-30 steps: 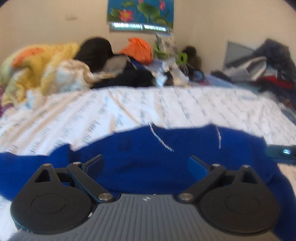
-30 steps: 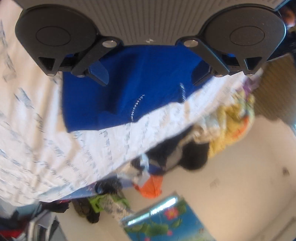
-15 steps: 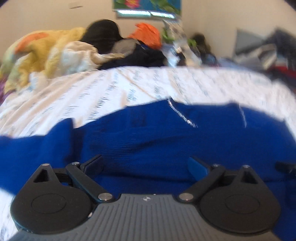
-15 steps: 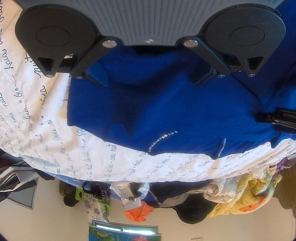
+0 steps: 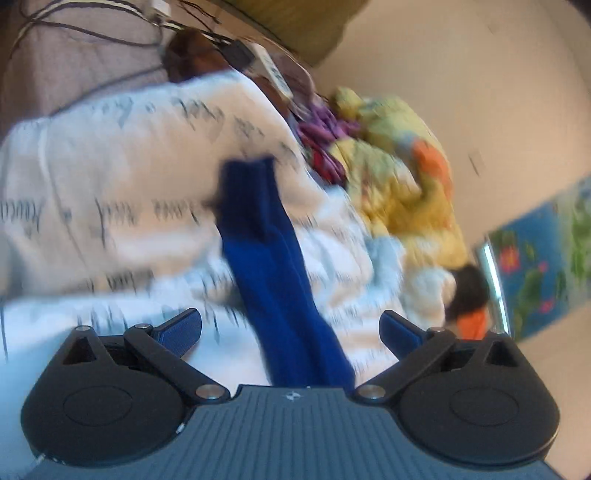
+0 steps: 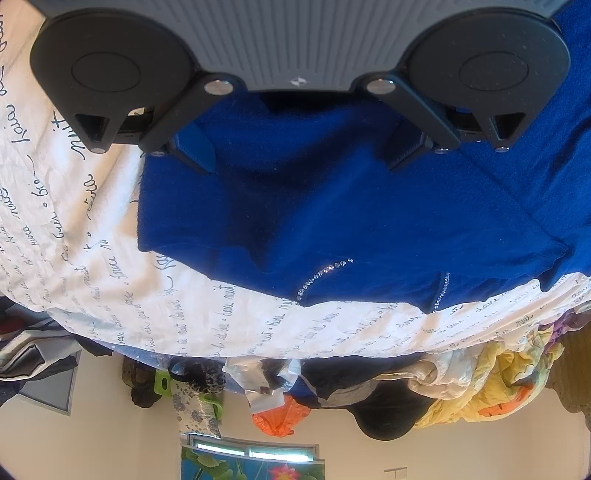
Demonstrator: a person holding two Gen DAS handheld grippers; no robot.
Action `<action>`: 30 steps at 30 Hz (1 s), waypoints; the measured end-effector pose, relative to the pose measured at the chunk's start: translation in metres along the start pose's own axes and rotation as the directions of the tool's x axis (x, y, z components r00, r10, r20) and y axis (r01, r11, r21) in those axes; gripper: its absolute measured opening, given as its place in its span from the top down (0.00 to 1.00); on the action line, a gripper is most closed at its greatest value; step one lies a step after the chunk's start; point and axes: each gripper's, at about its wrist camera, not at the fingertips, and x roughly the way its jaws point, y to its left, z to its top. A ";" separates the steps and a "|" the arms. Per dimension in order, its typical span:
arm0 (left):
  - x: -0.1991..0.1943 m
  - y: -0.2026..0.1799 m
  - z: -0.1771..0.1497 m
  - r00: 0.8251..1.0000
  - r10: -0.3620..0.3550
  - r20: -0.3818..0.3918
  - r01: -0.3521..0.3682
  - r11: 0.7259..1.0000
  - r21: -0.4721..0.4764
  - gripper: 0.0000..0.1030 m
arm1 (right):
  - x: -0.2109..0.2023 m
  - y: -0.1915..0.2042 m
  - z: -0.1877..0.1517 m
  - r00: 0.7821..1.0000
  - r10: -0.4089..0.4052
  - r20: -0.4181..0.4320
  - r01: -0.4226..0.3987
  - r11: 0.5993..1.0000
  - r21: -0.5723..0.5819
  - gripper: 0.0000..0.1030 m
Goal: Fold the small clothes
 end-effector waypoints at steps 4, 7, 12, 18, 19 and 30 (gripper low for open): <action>0.034 -0.002 0.021 0.998 0.029 -0.059 -0.030 1.000 -0.009 0.05 | 0.000 0.000 0.000 1.000 0.000 0.000 0.000 1.000 0.000 0.04; 0.055 0.005 0.024 0.996 0.035 -0.082 -0.038 0.999 -0.038 0.16 | 0.000 0.000 0.000 1.000 0.000 0.000 0.000 1.000 0.000 0.04; 0.071 -0.001 0.026 0.993 0.091 -0.074 -0.088 0.995 0.036 0.50 | 0.000 0.000 0.000 1.000 0.000 0.000 0.000 1.000 0.000 0.04; 0.057 -0.017 0.020 0.994 0.087 -0.066 -0.077 0.987 0.139 0.97 | 0.001 0.000 0.000 1.000 0.002 0.001 -0.002 1.000 0.003 0.04; 0.054 -0.023 0.018 0.994 0.097 -0.052 -0.087 0.982 0.167 0.97 | 0.001 0.000 0.000 1.000 0.002 0.001 -0.002 1.000 0.003 0.04; -0.041 -0.210 -0.205 0.971 -0.176 -0.160 0.228 0.496 0.838 0.91 | 0.000 -0.001 0.003 1.000 0.008 0.004 -0.008 1.000 0.013 0.04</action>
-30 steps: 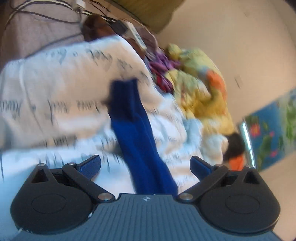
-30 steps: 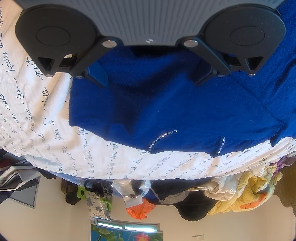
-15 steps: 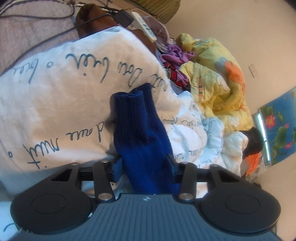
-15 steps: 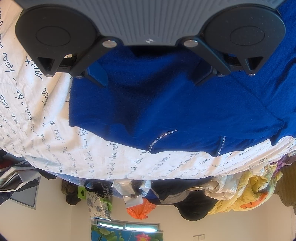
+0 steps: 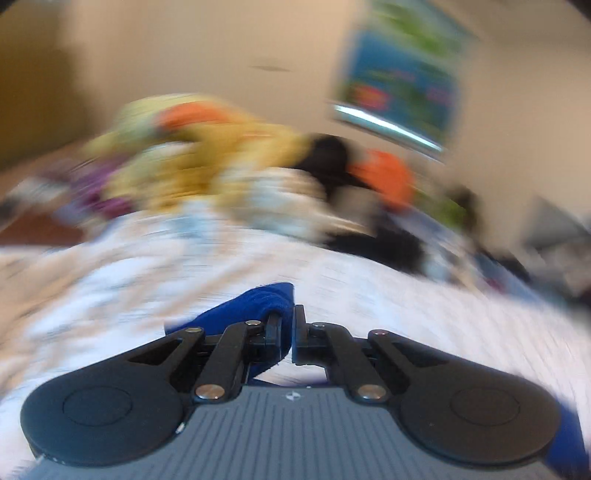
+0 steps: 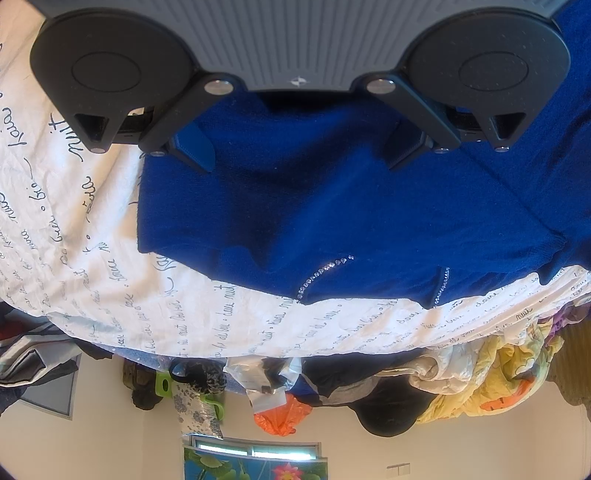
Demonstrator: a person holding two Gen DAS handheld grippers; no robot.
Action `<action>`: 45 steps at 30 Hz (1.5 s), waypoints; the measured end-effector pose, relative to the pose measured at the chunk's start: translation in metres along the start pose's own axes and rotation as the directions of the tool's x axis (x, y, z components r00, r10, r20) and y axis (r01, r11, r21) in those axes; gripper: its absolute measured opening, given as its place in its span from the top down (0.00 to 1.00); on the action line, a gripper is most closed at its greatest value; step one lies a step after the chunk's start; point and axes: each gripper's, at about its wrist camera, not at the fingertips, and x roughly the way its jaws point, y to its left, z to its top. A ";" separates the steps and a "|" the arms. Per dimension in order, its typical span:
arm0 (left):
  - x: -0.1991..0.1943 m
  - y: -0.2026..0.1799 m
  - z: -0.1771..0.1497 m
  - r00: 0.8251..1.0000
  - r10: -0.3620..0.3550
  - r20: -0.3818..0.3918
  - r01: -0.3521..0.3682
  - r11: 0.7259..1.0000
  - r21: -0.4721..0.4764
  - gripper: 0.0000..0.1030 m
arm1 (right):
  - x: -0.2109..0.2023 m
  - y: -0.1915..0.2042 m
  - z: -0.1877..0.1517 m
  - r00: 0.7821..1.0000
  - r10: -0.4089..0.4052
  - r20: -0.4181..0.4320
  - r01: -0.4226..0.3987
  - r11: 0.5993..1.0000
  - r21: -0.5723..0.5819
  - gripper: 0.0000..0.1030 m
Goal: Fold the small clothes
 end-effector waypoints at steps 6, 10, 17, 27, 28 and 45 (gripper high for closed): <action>-0.026 -0.151 -0.100 0.954 -0.278 -0.109 0.299 0.902 0.313 0.00 | -0.003 -0.008 -0.002 0.999 0.029 0.015 -0.030 0.999 0.045 0.04; -0.049 -0.145 -0.133 0.942 -0.321 -0.097 0.335 0.905 0.261 0.00 | -0.004 -0.014 -0.003 0.998 0.058 0.028 -0.060 0.995 0.082 0.04; -0.069 -0.068 -0.149 0.966 -0.241 -0.094 0.239 0.971 -0.026 0.00 | -0.015 0.030 0.039 0.967 0.255 0.007 -0.249 0.936 0.248 0.03; -0.051 -0.053 -0.147 0.962 -0.198 -0.190 0.177 0.976 -0.124 0.00 | 0.073 0.212 0.128 0.882 0.407 -0.236 -0.420 0.908 -0.004 0.07; -0.051 -0.051 -0.147 0.961 -0.202 -0.188 0.180 0.975 -0.130 0.00 | 0.083 0.225 0.128 0.882 0.394 -0.257 -0.416 0.909 -0.035 0.23; -0.055 -0.047 -0.153 0.958 -0.227 -0.176 0.199 0.967 -0.162 0.00 | -0.005 -0.052 0.047 0.917 0.386 0.103 -0.377 0.751 0.542 0.29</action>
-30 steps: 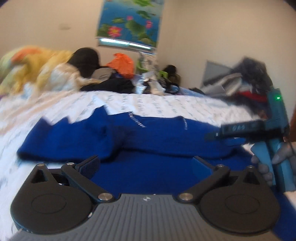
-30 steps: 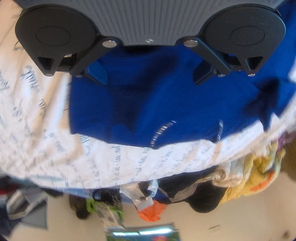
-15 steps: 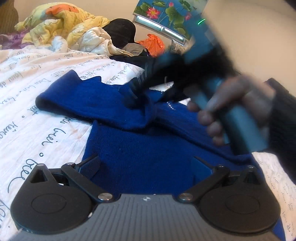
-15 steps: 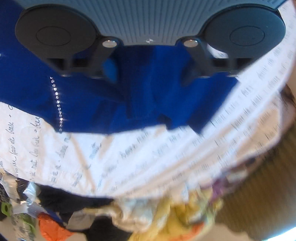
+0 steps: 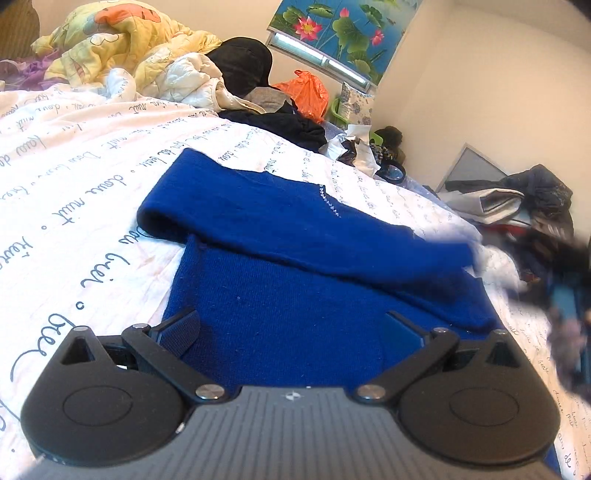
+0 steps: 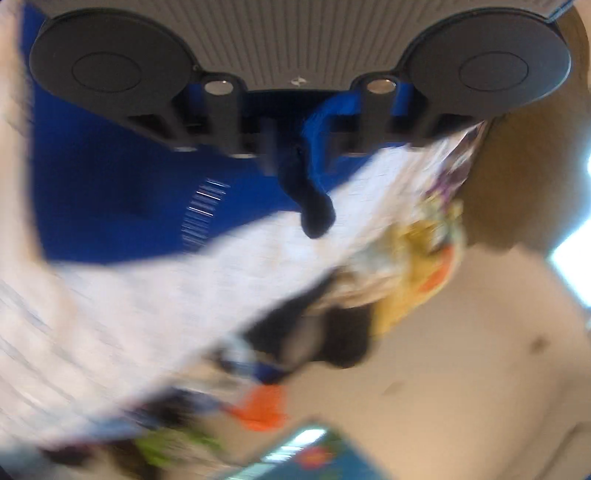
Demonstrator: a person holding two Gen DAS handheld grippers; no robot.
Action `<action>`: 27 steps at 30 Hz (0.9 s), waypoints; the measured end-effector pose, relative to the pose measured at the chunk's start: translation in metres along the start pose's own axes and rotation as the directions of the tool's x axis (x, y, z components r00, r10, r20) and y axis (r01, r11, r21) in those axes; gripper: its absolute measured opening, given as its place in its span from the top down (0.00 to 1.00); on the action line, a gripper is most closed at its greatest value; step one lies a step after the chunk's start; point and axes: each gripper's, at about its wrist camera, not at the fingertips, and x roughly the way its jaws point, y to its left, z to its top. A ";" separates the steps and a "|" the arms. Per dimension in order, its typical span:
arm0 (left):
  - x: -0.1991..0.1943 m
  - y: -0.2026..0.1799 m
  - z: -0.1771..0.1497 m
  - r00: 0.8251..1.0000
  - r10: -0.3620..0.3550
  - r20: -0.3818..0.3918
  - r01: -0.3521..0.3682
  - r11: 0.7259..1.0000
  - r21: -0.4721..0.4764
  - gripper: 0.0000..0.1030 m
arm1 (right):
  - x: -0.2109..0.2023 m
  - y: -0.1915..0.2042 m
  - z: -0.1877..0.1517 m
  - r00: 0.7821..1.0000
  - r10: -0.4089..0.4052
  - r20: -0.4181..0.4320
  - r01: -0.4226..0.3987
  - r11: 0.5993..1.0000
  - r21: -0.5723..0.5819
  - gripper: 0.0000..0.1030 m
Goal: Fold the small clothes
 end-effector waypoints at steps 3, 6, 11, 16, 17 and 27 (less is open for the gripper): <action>0.000 -0.001 0.000 1.000 0.006 -0.002 -0.006 1.000 0.008 0.00 | -0.013 -0.054 -0.006 0.999 0.054 0.001 -0.053 0.977 0.208 0.11; 0.001 -0.005 -0.001 1.000 0.018 -0.007 -0.018 1.000 0.024 0.00 | -0.016 -0.071 -0.006 0.994 0.105 0.035 -0.110 0.950 0.293 0.11; 0.001 -0.007 -0.002 1.000 0.026 -0.010 -0.026 0.999 0.034 0.00 | 0.003 -0.037 0.008 0.994 0.100 -0.045 -0.091 0.981 0.169 0.11; 0.001 -0.008 -0.002 0.999 0.030 -0.012 -0.030 0.999 0.040 0.00 | 0.045 -0.015 0.013 0.978 -0.031 -0.206 0.046 0.997 0.067 0.14; 0.001 -0.008 -0.002 0.999 0.029 -0.012 -0.029 0.999 0.039 0.00 | 0.049 -0.016 0.011 0.976 -0.052 -0.213 0.065 0.996 0.056 0.14; 0.001 -0.008 -0.002 1.000 0.023 -0.011 -0.023 0.999 0.032 0.00 | 0.060 -0.010 0.003 0.967 -0.139 -0.213 0.132 0.990 -0.044 0.95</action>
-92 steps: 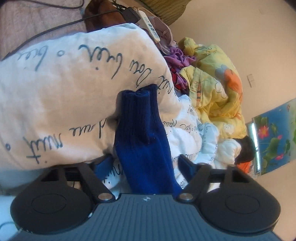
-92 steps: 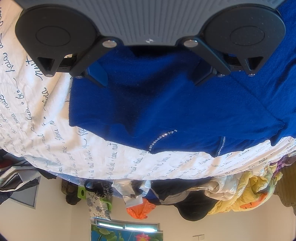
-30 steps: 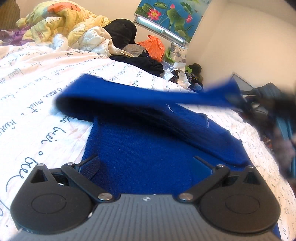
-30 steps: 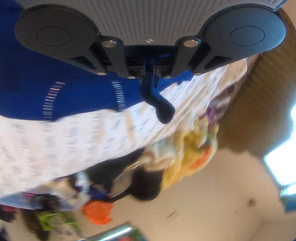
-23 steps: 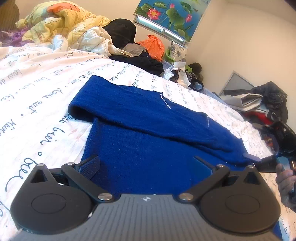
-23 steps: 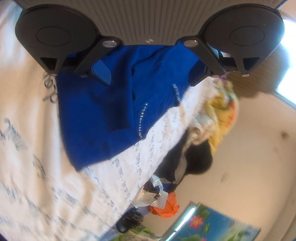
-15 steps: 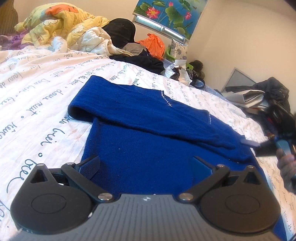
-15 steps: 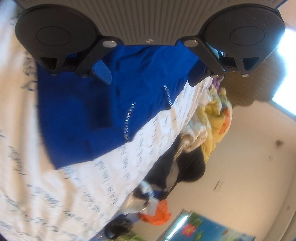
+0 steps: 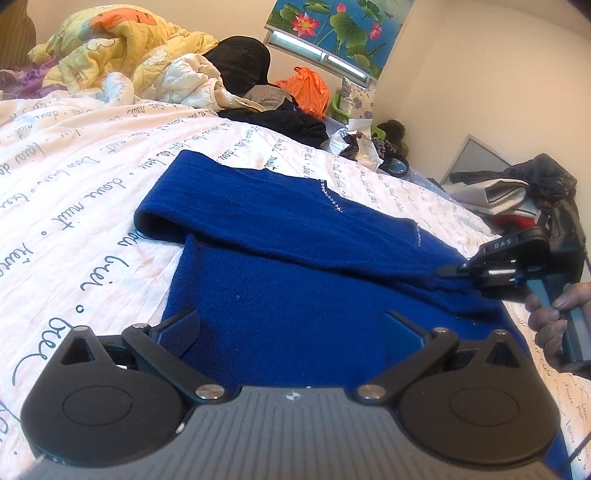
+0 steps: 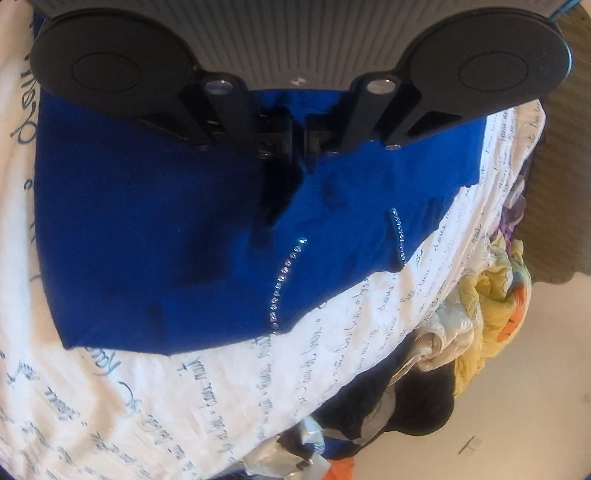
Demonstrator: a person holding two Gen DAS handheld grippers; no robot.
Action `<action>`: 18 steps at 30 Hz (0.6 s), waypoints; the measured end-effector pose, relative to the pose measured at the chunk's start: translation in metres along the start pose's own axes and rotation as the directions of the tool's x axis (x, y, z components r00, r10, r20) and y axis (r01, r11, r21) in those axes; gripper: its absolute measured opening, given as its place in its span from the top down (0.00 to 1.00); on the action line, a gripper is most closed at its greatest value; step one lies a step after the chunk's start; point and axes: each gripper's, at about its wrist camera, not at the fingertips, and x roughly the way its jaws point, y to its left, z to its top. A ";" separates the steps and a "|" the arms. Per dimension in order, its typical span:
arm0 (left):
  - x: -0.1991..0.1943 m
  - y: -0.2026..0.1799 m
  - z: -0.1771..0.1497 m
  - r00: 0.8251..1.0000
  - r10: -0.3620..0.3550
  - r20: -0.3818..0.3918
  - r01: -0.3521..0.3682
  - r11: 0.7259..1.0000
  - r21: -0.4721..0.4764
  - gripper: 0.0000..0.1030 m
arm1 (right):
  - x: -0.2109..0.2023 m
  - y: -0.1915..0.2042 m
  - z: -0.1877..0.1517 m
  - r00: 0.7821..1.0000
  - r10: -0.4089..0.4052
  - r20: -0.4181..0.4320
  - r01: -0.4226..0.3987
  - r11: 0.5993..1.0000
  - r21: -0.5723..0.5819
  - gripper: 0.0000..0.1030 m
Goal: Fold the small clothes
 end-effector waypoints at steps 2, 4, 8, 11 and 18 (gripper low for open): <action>0.000 0.000 0.000 1.000 -0.001 0.000 0.001 1.000 -0.001 0.00 | -0.011 0.007 0.000 0.998 0.045 0.043 -0.044 0.999 -0.014 0.95; 0.000 -0.001 0.000 1.000 0.000 -0.001 0.000 1.000 0.002 0.00 | -0.033 0.010 0.005 0.988 0.123 0.094 -0.123 0.992 -0.012 0.96; 0.000 0.000 0.001 1.000 -0.002 0.000 0.002 1.000 -0.002 0.00 | -0.075 -0.015 0.015 0.978 0.140 0.155 -0.143 0.990 0.009 0.96; 0.001 0.000 0.000 1.000 -0.002 0.000 0.002 1.000 -0.003 0.00 | -0.088 -0.071 0.021 0.987 0.014 0.161 -0.033 0.993 0.117 0.96; 0.003 0.005 0.022 0.999 -0.011 -0.040 0.009 0.999 -0.047 0.00 | -0.079 -0.094 0.010 0.995 0.026 0.093 -0.042 0.984 0.173 0.89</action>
